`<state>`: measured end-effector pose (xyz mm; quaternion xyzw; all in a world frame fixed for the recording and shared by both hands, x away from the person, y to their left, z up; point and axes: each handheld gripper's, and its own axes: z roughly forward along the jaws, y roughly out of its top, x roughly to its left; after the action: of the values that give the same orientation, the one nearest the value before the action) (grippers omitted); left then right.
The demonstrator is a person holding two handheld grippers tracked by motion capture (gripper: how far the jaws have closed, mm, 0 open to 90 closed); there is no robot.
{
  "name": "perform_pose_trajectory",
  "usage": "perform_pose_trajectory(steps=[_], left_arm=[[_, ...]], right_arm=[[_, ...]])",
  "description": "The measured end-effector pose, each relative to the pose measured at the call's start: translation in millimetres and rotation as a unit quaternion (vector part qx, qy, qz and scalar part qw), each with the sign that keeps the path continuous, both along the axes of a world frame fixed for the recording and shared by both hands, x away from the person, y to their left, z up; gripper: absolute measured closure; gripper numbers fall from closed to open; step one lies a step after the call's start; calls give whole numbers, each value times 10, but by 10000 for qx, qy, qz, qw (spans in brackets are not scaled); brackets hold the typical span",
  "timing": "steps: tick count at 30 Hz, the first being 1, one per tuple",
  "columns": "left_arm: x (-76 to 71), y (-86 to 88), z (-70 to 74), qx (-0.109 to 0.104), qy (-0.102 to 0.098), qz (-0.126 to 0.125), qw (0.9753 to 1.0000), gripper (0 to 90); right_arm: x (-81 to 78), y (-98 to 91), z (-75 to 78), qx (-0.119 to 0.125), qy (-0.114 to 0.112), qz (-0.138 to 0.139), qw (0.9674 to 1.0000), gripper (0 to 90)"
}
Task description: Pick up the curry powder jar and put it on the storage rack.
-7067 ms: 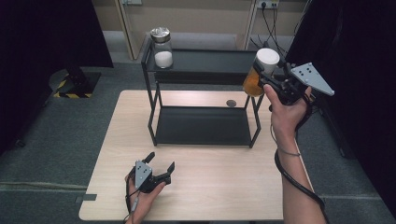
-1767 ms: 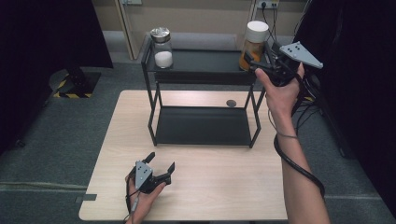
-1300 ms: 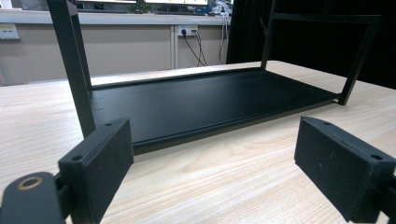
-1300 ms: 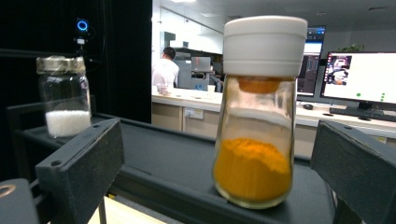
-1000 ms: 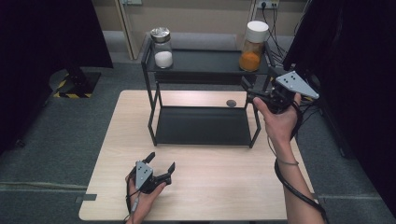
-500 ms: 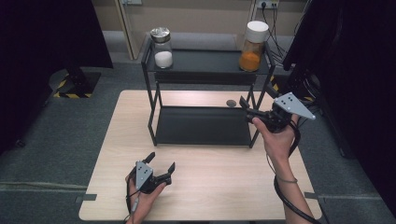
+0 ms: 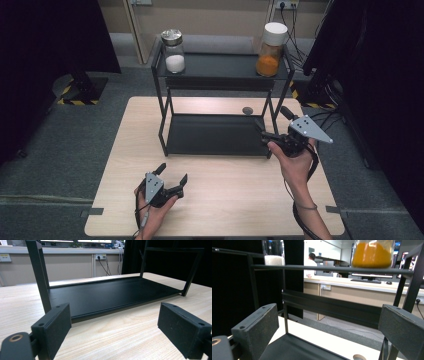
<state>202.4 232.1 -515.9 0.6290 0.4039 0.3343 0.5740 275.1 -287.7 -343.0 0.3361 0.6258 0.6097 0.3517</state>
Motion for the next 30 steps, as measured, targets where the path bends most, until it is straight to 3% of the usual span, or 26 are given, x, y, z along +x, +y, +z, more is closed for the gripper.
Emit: perform_pose_trajectory(steps=[21, 30], left_arm=[[-1, -2, 0, 1, -1, 6, 10000, 112], [-2, -3, -1, -1, -3, 9, 10000, 112]], right_arm=[[-197, -43, -333, -92, 325, 121, 9994, 33], [-262, -50, -536, -74, 573, 142, 9982, 32]])
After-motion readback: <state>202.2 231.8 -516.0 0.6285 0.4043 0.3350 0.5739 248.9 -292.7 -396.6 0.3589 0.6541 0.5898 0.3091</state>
